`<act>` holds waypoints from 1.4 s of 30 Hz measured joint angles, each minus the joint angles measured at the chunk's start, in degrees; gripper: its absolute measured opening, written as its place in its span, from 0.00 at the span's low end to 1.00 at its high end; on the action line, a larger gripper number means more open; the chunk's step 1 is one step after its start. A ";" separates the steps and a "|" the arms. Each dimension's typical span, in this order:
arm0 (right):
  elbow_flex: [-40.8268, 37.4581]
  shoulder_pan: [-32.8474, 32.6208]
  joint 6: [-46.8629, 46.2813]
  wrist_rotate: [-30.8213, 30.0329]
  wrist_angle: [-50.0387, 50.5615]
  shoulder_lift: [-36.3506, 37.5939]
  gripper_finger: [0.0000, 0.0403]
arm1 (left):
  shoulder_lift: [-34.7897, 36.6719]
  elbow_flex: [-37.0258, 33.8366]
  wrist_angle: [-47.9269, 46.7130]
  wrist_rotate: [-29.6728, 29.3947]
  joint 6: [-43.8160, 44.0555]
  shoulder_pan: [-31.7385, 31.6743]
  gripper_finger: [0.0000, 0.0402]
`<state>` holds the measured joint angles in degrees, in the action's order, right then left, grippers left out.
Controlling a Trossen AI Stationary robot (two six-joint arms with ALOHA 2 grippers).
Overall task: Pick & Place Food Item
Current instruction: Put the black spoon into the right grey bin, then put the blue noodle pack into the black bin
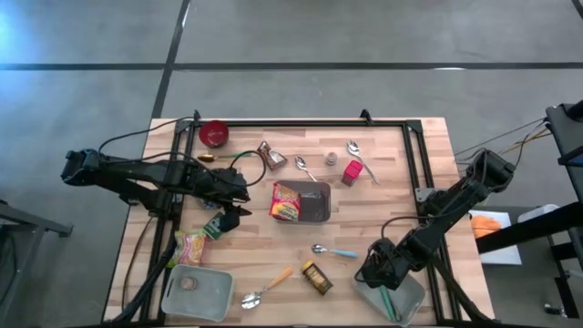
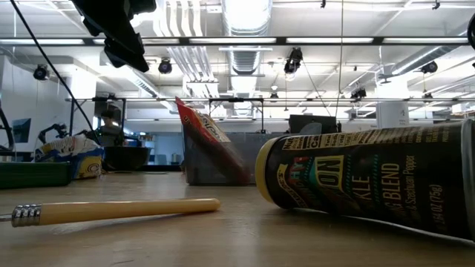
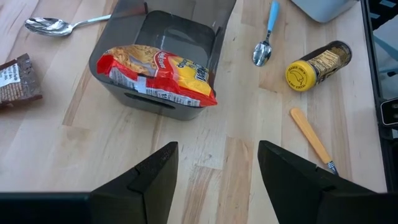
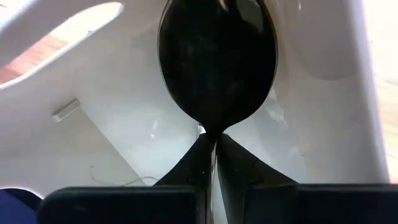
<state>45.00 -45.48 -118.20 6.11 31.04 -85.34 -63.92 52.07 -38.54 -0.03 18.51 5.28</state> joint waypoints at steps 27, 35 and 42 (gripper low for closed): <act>1.88 0.03 1.52 -0.11 -4.54 -0.04 0.49 | -0.01 0.00 0.00 0.00 -0.17 0.02 0.56; 8.82 0.00 7.40 -0.27 4.07 0.09 0.50 | -0.01 0.00 0.00 0.00 -0.76 0.00 0.56; 20.38 0.00 14.63 -4.96 22.24 0.11 0.50 | 0.00 -0.02 0.15 0.00 -0.75 -0.08 0.56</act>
<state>65.38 -45.47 -103.57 1.15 53.28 -85.23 -63.92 52.05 -38.40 -0.03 17.76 5.19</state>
